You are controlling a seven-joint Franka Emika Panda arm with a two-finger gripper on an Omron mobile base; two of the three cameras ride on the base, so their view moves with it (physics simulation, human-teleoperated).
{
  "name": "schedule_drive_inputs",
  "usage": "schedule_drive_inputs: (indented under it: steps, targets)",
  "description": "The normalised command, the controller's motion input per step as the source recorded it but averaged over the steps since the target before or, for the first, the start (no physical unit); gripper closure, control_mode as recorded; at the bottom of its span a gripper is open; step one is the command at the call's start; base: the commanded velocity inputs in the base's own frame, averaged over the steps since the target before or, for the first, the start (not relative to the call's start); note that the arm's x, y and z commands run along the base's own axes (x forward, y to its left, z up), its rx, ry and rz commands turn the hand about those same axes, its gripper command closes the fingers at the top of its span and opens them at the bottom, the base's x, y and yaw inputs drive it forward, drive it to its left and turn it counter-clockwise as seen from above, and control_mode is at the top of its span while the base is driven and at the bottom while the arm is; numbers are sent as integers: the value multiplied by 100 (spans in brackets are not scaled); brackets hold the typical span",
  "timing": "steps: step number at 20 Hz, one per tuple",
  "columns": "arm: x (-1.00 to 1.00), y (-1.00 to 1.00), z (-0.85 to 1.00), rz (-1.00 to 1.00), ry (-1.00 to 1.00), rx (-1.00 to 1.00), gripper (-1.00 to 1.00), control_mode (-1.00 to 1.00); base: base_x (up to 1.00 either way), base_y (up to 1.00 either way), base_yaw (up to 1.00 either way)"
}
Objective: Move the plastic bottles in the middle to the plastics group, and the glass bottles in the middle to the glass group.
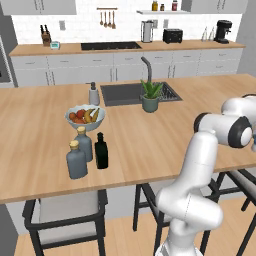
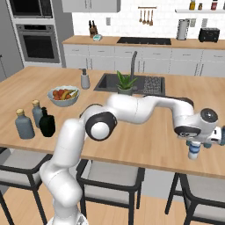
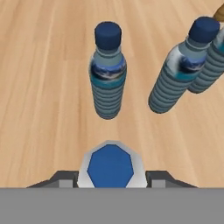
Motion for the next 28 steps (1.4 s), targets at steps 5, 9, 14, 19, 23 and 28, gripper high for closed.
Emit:
schedule_drive_inputs:
  steps: [5, 9, 14, 19, 23, 28]
  targets:
    - [0, 0, -7, 8, -10, -4, 100, -100, 0, 0, 0]
    - [4, 0, 0, 7, -13, -1, 100, -100, 0, 0, 0]
    - [8, 0, 0, 4, -1, 0, 100, -100, 0, 0, 0]
    - [19, 0, 0, 1, 0, 0, 100, -100, 0, 0, 0]
    - [23, 0, 0, 0, 0, 0, 100, -100, 0, 0, 0]
    - [4, 0, -4, 0, 1, 0, 100, -100, 0, 0, 0]
